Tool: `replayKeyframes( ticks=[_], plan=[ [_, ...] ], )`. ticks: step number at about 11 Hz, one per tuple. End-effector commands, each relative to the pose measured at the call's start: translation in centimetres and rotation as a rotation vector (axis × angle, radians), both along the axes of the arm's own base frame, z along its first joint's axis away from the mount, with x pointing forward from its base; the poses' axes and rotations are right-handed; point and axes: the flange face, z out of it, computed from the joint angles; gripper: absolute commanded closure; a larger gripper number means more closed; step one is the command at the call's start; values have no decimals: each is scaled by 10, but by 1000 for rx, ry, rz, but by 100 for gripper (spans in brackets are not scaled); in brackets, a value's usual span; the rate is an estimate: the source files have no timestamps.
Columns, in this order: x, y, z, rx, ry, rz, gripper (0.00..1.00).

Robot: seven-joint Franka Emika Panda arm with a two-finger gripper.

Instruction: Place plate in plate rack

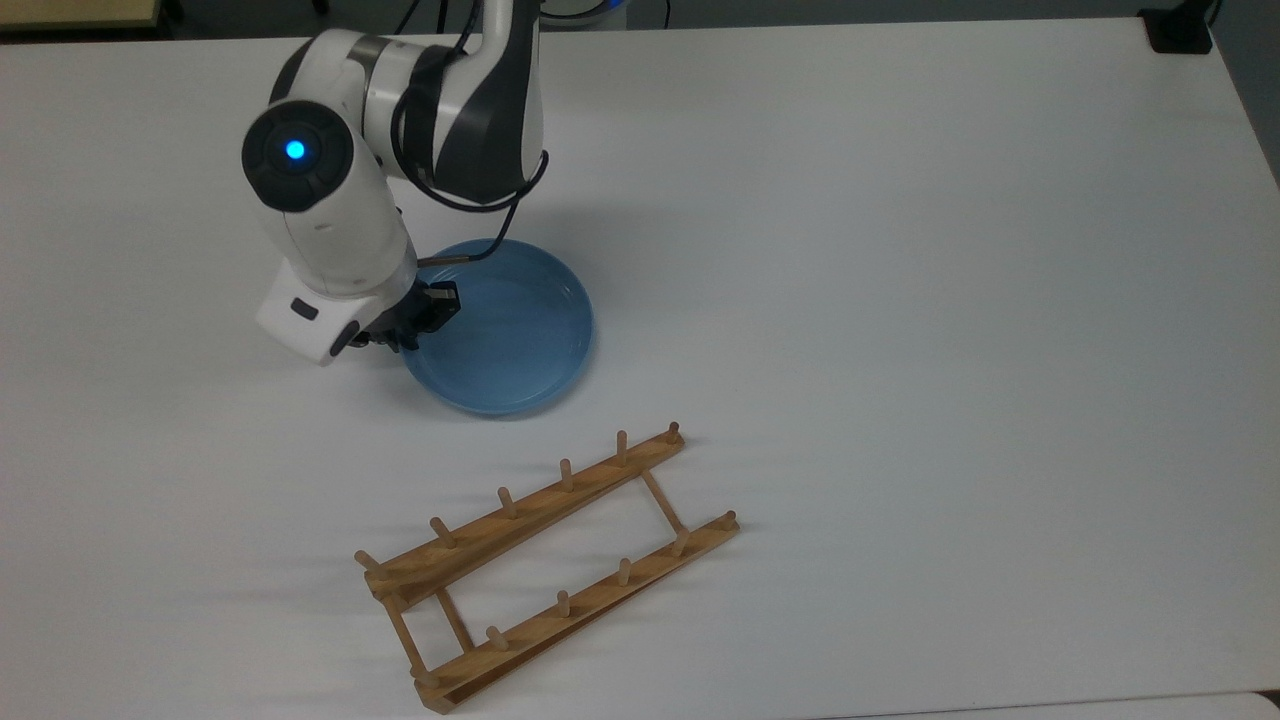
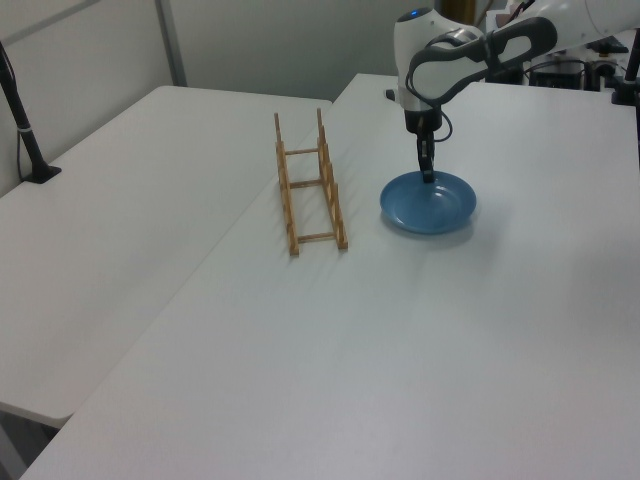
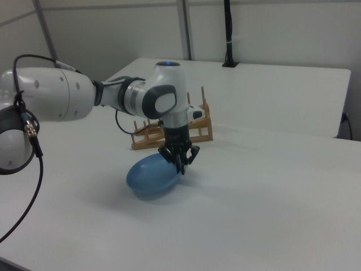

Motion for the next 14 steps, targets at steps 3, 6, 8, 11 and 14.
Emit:
replayKeyframes(
  ticks=[3,6,8,11,14],
  plan=[
    [-1,-18,109,6,-168,-13,100],
    [-2,-26,145,2,-226,-22,100],
    [-9,-26,107,24,-143,-8,95],
    [-18,-26,55,120,-17,-96,36],
    [-17,-48,19,209,-5,-229,39]
  ],
)
